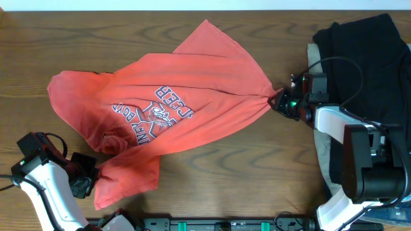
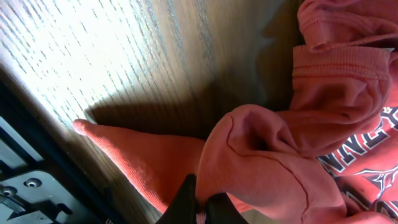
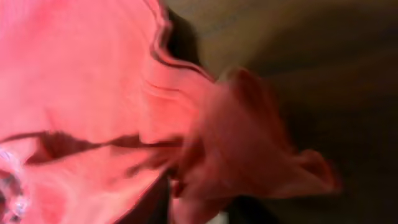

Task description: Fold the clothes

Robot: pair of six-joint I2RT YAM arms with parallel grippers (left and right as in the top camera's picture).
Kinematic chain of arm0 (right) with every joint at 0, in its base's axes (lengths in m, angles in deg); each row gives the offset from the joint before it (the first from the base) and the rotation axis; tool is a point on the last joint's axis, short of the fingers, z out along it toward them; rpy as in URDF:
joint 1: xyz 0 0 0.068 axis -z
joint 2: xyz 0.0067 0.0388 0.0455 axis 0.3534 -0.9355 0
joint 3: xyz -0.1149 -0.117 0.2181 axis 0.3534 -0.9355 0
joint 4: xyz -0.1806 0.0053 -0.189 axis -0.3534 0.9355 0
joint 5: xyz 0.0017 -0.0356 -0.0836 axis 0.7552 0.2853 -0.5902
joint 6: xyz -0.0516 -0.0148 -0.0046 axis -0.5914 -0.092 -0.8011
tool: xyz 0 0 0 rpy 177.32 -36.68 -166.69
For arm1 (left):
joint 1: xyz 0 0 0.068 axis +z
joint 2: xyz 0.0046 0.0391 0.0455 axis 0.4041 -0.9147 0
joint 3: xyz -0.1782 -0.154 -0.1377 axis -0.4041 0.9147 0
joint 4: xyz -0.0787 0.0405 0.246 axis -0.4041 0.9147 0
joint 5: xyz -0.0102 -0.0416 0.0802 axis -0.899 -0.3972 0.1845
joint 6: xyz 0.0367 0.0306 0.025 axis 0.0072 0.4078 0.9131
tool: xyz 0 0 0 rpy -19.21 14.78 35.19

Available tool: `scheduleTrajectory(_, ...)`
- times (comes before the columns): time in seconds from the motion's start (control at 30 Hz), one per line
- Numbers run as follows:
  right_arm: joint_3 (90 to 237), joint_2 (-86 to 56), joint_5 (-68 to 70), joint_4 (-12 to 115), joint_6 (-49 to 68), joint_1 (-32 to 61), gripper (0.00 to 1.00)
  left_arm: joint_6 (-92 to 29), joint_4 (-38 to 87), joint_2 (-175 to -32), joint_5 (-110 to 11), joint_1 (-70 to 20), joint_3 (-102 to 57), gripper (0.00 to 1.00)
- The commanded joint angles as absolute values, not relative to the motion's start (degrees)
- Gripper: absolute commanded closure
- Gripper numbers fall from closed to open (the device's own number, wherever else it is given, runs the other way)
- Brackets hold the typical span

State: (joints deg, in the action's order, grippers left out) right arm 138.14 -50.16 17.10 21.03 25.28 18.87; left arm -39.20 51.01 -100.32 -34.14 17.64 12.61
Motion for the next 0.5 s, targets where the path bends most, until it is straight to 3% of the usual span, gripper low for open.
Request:
scheduleTrajectory(0.0,135.6,-53.7,12.7,24.4,25.1,18.5,0.99,-38.4,51.4,-100.0,-32.7,18.0,11.1,0.94)
scheduleTrajectory(0.23,135.6,-53.6,12.7,34.6,25.1,18.7,0.99,-36.7,53.0,-100.0,-35.0,17.7,11.1,0.94)
scheduleTrajectory(0.47,136.8,-46.0,12.7,46.7,20.4,20.8,0.99,-25.0,54.8,-100.0,-53.4,12.9,11.0,0.94)
